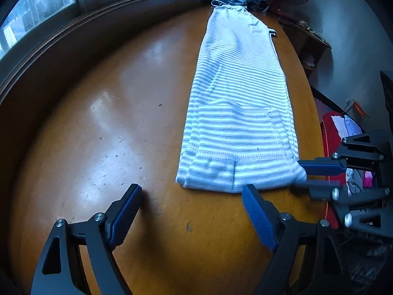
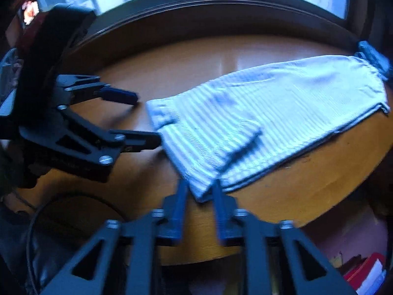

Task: Fold clothes
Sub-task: 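Grasp the folded hem edge again with the right gripper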

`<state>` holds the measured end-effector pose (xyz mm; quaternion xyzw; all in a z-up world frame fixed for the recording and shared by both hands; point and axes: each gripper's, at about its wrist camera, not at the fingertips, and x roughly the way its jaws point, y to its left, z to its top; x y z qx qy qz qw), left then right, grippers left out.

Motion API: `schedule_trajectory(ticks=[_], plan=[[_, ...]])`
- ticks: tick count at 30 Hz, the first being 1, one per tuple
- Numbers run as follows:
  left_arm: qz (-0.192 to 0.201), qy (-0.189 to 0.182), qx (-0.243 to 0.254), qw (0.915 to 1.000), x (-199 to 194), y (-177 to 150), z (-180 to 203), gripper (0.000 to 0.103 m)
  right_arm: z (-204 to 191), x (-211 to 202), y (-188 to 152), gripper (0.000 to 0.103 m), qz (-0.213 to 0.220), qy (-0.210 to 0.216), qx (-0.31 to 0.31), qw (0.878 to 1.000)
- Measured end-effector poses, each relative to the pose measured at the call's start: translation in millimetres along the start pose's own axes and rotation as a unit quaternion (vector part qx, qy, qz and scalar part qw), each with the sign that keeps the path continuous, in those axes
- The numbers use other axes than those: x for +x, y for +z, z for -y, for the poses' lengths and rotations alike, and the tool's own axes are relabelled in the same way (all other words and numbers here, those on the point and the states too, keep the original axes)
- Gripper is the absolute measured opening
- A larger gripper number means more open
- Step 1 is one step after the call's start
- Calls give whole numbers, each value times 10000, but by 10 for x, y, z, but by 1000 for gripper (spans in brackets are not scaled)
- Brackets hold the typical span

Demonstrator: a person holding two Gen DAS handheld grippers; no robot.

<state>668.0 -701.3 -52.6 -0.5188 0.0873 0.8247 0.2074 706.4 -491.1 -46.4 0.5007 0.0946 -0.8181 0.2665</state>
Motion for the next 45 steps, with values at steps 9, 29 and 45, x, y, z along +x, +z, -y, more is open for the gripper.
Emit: schedule_trajectory(ticks=[9, 29, 45], plan=[[91, -83, -128, 9998, -103, 24, -17, 83, 248, -155, 75, 7, 270, 836, 700, 9937], [-20, 75, -306, 9995, 3, 84, 32, 82, 74, -191, 33, 41, 106, 492, -441, 9978], [112, 156, -477, 9987, -275, -36, -20, 83, 419, -394, 76, 10, 471, 1133, 172, 9923]])
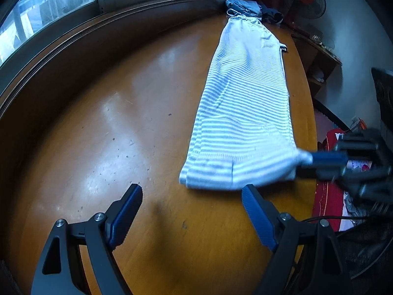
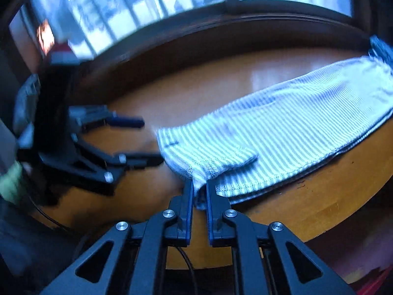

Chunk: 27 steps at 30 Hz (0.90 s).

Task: Fold clothes
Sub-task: 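Grasp the folded hem edge again with the right gripper, then fold the folded section over toward the waistband and open the right gripper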

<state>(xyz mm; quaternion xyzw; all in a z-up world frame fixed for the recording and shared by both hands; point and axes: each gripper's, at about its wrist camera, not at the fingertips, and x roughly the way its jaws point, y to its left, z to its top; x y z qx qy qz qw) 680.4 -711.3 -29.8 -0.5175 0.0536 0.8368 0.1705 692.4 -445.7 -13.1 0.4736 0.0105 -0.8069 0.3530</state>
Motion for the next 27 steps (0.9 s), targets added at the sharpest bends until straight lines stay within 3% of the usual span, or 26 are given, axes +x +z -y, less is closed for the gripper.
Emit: schedule_trajectory(ticks=[6, 13, 22, 27], plan=[[-17, -37, -45, 10000, 123, 77, 24, 83, 167, -149, 88, 8, 338, 405, 663, 9964], [179, -118, -84, 9997, 201, 273, 41, 81, 241, -255, 106, 8, 508, 463, 839, 9941], [533, -110, 541, 9971, 70, 617, 242, 81, 396, -454, 122, 8, 879, 490, 1261, 9869], [601, -129, 801, 9949, 85, 830, 294, 81, 660, -385, 135, 8, 950, 662, 1904, 9749]])
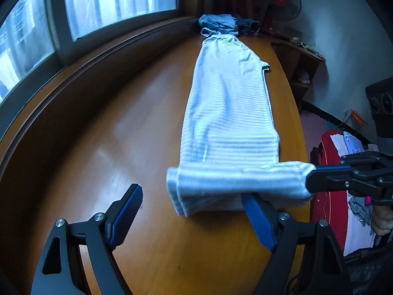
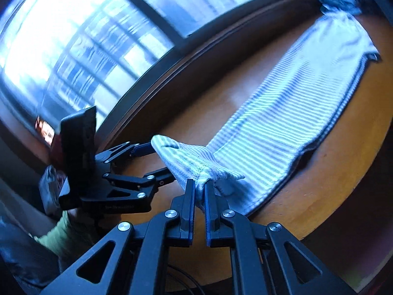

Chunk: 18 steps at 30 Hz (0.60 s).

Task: Fold clothes
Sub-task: 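Fold the folded section over toward the waistband and open the right gripper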

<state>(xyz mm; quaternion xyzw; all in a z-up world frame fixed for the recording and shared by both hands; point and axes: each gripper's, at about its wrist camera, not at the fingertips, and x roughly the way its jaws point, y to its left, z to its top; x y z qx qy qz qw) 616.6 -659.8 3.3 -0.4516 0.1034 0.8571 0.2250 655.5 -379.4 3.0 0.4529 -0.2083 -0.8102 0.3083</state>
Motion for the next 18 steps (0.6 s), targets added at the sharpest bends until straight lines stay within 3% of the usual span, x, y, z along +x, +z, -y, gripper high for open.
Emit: schedule_trajectory(ticks=[5, 9, 13, 18], plan=[[-21, -54, 128, 9999, 120, 143, 46, 81, 371, 72, 182, 9, 27, 138, 773, 9969], [-20, -68, 24, 10000, 264, 277, 33, 81, 554, 155, 327, 9, 156, -686, 825, 9941], [-90, 22, -39, 9999, 446, 382, -38, 81, 473, 149, 369, 10, 248, -1129, 467, 9922], [-315, 57, 72, 9995, 670, 405, -35, 81, 139, 315, 302, 18, 117, -1417, -574, 9882]])
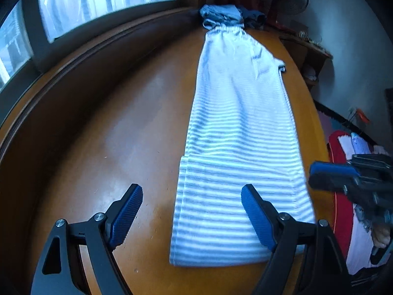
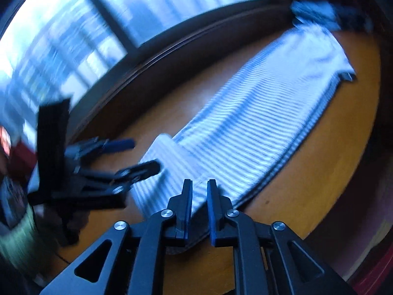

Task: Fold clothes
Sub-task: 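Fold the folded section over toward the waistband and open the right gripper, then grasp the folded edge with the tag with the right gripper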

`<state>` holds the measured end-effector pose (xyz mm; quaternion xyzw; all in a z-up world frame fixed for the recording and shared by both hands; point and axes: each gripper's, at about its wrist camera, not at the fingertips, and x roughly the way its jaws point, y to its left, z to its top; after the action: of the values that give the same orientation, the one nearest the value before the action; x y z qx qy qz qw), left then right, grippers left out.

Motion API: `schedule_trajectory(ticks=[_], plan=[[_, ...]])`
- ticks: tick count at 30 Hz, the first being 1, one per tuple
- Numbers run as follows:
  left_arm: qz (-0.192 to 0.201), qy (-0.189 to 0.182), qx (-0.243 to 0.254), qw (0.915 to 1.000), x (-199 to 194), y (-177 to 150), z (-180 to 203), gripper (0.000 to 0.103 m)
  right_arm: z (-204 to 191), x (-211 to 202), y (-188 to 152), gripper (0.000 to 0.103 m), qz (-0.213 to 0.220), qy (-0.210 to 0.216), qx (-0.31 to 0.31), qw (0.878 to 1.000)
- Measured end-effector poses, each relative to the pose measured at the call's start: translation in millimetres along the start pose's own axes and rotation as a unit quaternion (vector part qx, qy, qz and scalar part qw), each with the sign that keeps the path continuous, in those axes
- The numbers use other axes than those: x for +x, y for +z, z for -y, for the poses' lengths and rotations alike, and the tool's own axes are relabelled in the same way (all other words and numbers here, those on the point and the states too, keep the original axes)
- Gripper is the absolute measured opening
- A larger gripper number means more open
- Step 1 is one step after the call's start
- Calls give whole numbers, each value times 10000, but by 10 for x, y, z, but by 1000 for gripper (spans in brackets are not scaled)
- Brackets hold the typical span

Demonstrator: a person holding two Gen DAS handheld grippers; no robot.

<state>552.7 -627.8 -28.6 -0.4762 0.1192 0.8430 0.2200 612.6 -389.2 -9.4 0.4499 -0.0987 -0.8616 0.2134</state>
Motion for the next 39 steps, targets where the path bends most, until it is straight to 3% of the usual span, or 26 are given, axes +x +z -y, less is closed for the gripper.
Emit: schedule_trajectory(ticks=[5, 10, 13, 18, 21, 26, 39], plan=[[-82, -71, -38, 9999, 104, -44, -8, 83, -119, 311, -88, 23, -396, -326, -394, 9979], [-114, -154, -147, 9997, 67, -79, -71, 84, -37, 308, -59, 24, -430, -196, -248, 9986], [-16, -42, 168, 9998, -89, -171, -55, 82, -22, 209, -60, 29, -446, -364, -161, 9982], [61, -105, 820, 9966, -309, -443, -31, 82, -174, -51, -261, 47, -480, -330, -439, 9973], [141, -144, 1132, 9934, -335, -585, 6, 83, -317, -99, -421, 48, -605, -358, -754, 9947], [6, -373, 1237, 9916, -208, -633, -1, 83, -483, 72, -557, 48, -735, -379, -997, 9916], [-36, -583, 1338, 9893, -163, -634, -96, 83, -569, 102, -658, 48, -411, -889, -1281, 9869]])
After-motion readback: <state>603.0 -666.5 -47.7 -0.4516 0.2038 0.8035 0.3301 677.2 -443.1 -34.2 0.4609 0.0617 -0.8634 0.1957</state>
